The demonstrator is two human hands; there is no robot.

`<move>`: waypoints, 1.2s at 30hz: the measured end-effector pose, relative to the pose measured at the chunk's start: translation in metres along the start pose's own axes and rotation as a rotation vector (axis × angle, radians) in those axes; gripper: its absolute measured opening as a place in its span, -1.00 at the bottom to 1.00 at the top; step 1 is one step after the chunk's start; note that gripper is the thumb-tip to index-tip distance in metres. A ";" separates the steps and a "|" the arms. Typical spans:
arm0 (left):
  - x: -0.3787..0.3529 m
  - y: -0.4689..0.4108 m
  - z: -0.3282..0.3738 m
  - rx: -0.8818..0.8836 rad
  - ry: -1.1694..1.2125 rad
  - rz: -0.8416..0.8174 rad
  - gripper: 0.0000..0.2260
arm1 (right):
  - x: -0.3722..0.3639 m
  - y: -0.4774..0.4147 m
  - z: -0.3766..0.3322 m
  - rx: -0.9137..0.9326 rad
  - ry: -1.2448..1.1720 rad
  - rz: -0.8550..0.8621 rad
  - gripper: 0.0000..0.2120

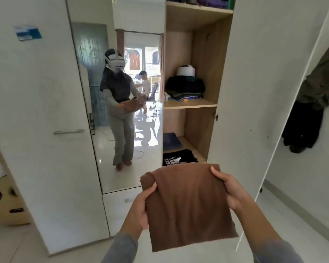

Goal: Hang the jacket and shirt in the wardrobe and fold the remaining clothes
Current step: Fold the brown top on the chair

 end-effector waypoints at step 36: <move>-0.112 -0.544 0.018 -0.165 -0.291 -0.150 -0.76 | 0.085 -0.442 -0.315 0.360 0.561 0.357 -0.63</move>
Point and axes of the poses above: each hand's wrist, its own y-axis away from the middle knuckle, its own x-axis out of the back of the hand, z = x × y, the point moved 2 cm from there along -y, towards the middle knuckle, and after that the axes turned 13 degrees about -x, right-handed, at the moved point
